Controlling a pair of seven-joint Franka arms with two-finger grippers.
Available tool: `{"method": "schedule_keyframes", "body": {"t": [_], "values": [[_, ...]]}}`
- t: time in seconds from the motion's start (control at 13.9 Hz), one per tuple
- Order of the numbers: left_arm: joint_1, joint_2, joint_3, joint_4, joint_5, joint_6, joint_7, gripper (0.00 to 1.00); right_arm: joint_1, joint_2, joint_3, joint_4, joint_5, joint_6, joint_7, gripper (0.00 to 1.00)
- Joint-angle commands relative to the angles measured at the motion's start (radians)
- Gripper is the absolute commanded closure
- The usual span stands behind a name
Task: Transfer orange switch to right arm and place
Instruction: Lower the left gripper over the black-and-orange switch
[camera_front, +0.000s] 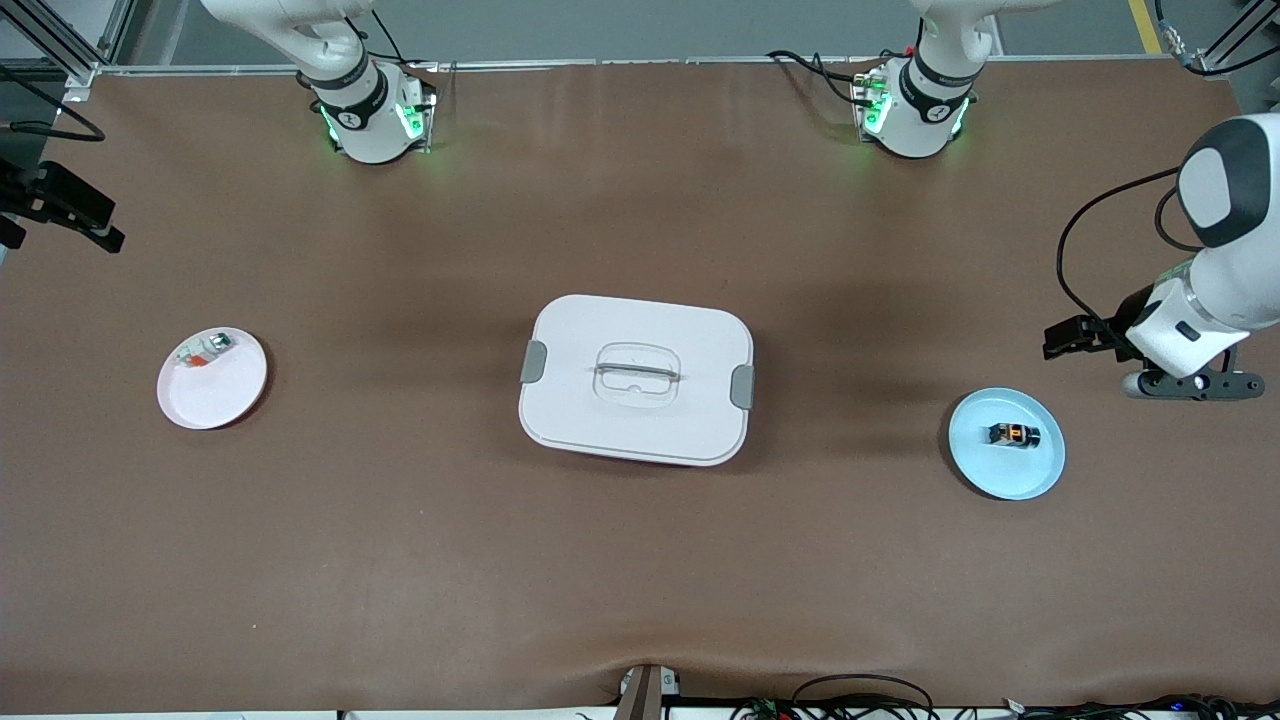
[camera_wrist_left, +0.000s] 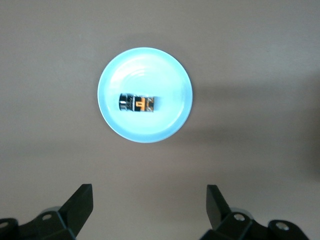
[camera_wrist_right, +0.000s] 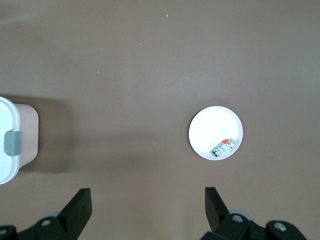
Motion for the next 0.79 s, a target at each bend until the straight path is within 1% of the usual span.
{"method": "schedule_keyframes", "body": {"t": [0.0,0.22,0.43,0.65,0.72], "values": [[0.018,0.052,-0.003,-0.011,0.011,0.068,0.045,0.0,0.001,-0.003,0.001,-0.001,-0.006,-0.002,-0.006,0.0],[0.027,0.143,-0.003,-0.01,0.055,0.16,0.06,0.0,0.001,-0.003,0.001,-0.001,-0.006,-0.002,-0.006,0.0],[0.028,0.232,-0.003,-0.007,0.057,0.277,0.061,0.0,0.0,-0.003,0.001,-0.003,-0.006,-0.002,-0.006,0.0],[0.031,0.301,-0.003,0.009,0.063,0.345,0.061,0.0,0.002,-0.004,0.001,-0.003,-0.006,-0.003,-0.006,0.0],[0.035,0.315,-0.001,0.024,0.063,0.346,0.061,0.0,0.001,-0.004,0.001,-0.003,-0.006,-0.003,-0.006,0.0]]}}
